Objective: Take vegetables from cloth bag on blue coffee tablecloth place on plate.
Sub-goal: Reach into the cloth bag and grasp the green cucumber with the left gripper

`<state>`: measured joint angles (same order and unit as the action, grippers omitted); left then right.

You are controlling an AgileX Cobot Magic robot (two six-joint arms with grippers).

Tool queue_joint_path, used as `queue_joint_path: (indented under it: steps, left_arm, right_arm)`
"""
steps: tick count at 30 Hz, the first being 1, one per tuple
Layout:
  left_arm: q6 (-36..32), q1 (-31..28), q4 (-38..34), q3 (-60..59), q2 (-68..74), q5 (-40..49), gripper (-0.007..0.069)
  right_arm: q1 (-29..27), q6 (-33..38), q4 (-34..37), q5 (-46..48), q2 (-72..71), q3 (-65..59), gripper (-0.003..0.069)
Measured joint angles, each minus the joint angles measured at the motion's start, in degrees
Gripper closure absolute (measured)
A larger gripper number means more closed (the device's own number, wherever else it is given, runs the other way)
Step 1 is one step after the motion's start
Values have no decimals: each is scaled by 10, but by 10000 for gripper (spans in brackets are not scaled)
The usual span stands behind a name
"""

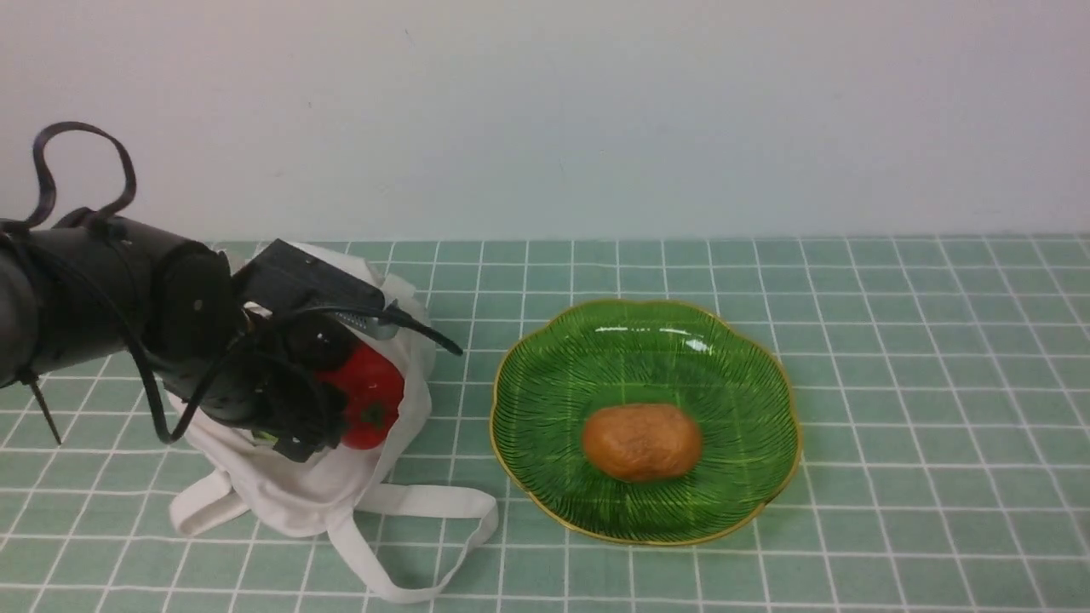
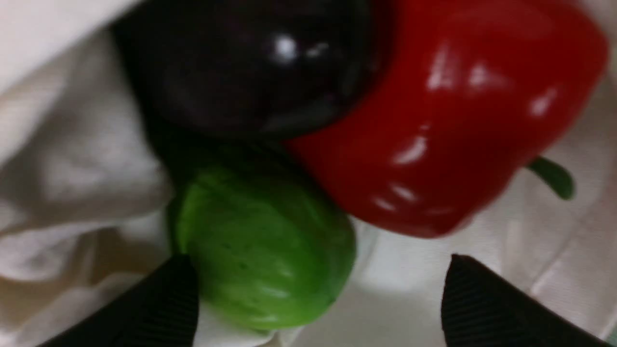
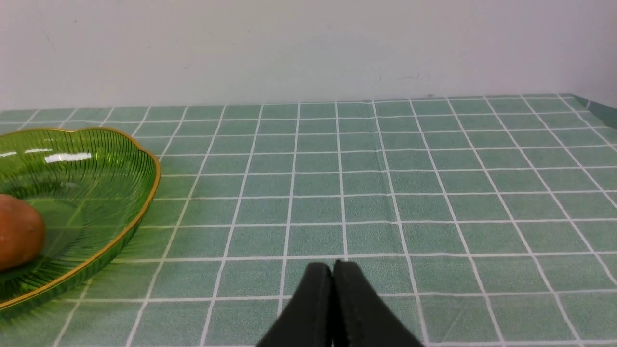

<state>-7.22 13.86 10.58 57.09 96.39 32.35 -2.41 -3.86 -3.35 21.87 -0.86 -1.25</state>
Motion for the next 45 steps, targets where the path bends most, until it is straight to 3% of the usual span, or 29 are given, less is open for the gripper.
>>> queue_joint_path:
  steps: [6,10,17,19,23,27,36,41,45]
  left_arm:
    - [16,35,73,1,2,-1,17]
    - [87,36,178,1,18,-3,25]
    - [157,40,270,1,38,-8,43]
    - [169,40,279,1,41,-8,78]
    - [180,55,290,1,42,5,266]
    - [183,100,303,2,41,44,286]
    - [226,162,280,5,15,123,286]
    - [205,152,197,31,-29,161,305]
    - [123,108,65,48,-59,173,305]
  right_arm:
    - [0,0,0,0,0,0,669]
    - [0,0,0,0,0,0,669]
    - [0,0,0,0,0,0,669]
    - [0,0,0,0,0,0,669]
    - [0,0,0,0,0,0,669]
    - [0,0,0,0,0,0,669]
    - [0,0,0,0,0,0,669]
    - [0,0,0,0,0,0,669]
    - [0,0,0,0,0,0,669]
